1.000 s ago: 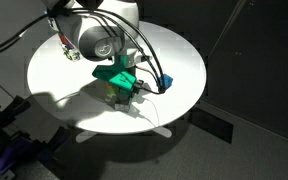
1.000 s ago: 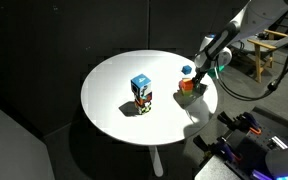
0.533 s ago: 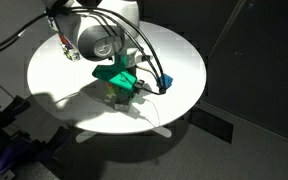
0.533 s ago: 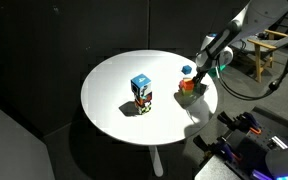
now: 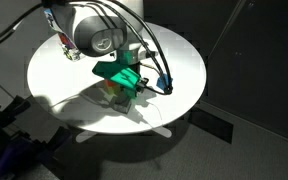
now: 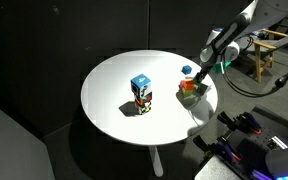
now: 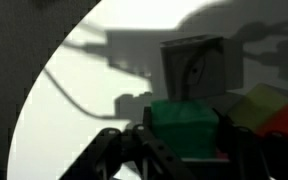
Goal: Pick up the green block and slide it to the left while pushing the other blocks, put the green block on the orange block
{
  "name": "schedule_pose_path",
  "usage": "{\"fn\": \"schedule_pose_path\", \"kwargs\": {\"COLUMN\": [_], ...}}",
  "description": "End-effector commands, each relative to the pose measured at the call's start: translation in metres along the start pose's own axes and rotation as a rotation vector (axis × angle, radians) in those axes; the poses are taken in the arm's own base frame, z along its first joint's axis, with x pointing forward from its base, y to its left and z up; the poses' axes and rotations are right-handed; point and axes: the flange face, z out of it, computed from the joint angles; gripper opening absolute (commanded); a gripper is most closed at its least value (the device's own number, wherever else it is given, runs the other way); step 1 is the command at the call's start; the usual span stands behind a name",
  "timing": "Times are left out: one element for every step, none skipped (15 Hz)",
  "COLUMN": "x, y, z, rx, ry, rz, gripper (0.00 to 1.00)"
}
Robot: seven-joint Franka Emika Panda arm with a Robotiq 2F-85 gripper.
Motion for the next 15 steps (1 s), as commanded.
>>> {"fn": "schedule_pose_path", "kwargs": {"x": [-0.012,-0.013,-0.015,-0.017,-0.019,-0.020,-0.022,-0.024,-0.026,-0.028,-0.030,-0.031,-0.033,-0.034,-0.035], "y": [0.000,0.000,-0.001,-0.003,-0.005,-0.007,-0.010,-0.012,-0.015,-0.018,-0.022,-0.025,-0.029,-0.032,-0.036], "z": [-0.027,-0.031,-0.037,-0.042,-0.048,-0.054,-0.059,-0.065,-0.070,-0.075,-0.080,-0.084,-0.088,-0.091,-0.094], "rx": [0.000,-0.001,-0.002,-0.002,0.001,0.003,0.005,0.008,0.010,0.013,0.016,0.014,0.010,0.005,0.002], "ry": [0.028,0.032,0.035,0.036,0.038,0.044,0.047,0.052,0.056,0.059,0.058,0.059,0.046,0.043,0.037], "rz": [0.018,0.020,0.021,0.021,0.018,0.018,0.018,0.021,0.021,0.024,0.020,0.020,0.021,0.026,0.032], "gripper": [0.32,0.32,0.32,0.32,0.32,0.32,0.32,0.32,0.32,0.32,0.32,0.32,0.32,0.32,0.32]}}
